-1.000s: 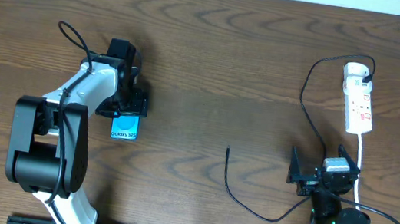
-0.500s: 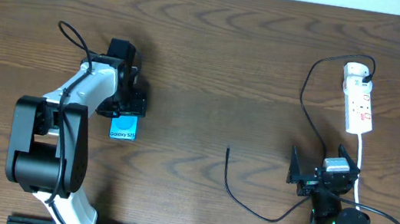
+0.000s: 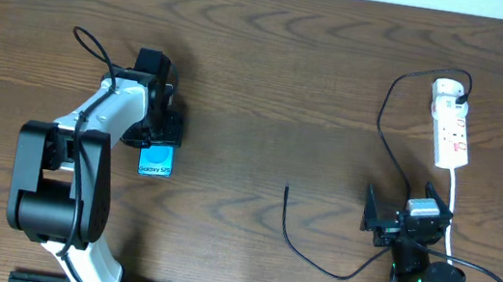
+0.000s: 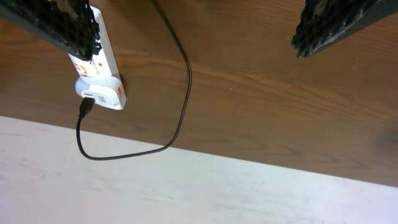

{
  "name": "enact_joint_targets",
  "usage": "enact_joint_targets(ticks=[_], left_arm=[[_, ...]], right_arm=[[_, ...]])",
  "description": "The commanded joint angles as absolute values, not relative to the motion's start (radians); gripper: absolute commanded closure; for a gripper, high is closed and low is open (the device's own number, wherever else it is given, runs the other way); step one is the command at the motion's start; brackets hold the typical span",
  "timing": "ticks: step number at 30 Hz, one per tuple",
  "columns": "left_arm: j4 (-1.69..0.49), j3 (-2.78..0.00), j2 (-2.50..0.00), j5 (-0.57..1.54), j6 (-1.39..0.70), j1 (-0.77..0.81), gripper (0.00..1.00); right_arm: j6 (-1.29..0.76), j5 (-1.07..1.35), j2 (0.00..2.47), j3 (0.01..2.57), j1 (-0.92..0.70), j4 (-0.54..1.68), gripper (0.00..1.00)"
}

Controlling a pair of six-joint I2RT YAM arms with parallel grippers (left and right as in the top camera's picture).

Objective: Plug charger to phone and switch on socket
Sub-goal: 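Lower the left gripper and close it on the smartphone's bottom edge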

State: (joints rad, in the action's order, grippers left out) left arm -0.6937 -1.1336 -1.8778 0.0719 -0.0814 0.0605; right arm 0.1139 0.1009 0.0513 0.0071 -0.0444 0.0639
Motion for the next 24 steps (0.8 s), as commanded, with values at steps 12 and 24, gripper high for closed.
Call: enact_joint_targets(ticks=[12,24], left_arm=[[-0.693,-1.114,-1.889,0.06,-0.084,0.056,0.41],[-0.693,-1.114,-1.889,0.06,-0.084,0.057,0.5]], right_arm=[[0.109,0.104,0.05,0.006,-0.047,0.068,0.01],[0.109,0.104,0.05,0.006,-0.047,0.068,0.01]])
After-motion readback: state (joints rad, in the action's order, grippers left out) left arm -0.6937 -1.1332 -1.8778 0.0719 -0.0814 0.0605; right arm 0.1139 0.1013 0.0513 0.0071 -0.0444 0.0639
